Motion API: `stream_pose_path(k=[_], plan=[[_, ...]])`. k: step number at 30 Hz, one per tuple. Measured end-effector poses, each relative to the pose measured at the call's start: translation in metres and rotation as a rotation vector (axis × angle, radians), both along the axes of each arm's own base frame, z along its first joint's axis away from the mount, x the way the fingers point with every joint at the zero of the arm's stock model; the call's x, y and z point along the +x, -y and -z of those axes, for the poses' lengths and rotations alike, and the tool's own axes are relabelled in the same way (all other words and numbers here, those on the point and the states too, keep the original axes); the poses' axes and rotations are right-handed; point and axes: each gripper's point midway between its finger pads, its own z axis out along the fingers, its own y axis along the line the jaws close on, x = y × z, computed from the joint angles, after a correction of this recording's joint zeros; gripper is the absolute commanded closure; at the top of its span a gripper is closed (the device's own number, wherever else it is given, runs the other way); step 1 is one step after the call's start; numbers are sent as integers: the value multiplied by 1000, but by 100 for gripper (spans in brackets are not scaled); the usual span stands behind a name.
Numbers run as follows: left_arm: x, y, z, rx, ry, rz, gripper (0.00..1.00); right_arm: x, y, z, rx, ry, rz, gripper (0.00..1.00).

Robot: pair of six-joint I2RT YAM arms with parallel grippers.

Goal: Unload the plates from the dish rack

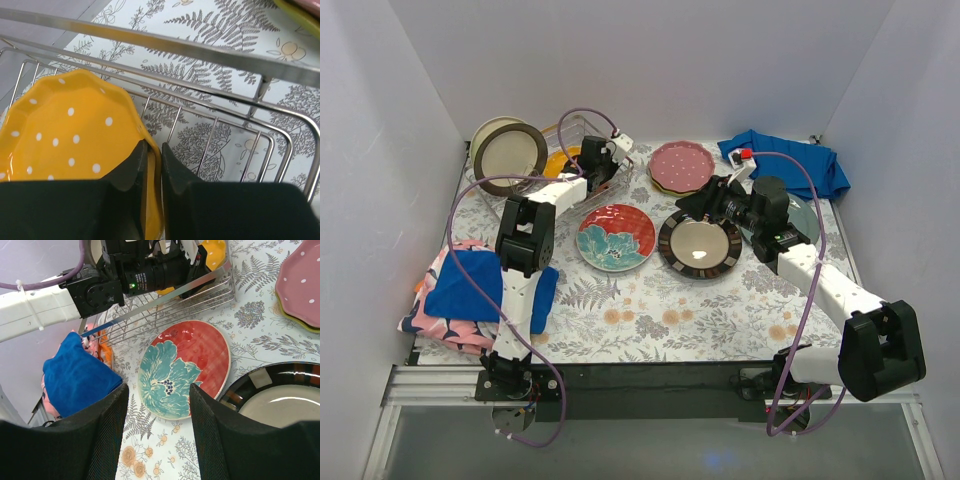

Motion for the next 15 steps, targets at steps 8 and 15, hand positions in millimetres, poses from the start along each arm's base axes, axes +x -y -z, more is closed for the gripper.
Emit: stream_pose_path(k=[8, 15], plan=[[-3, -2, -1, 22, -9, 0, 100, 0, 0, 0, 0, 0, 0, 42], [-5, -3, -5, 36, -8, -6, 100, -1, 0, -2, 2, 3, 0, 42]])
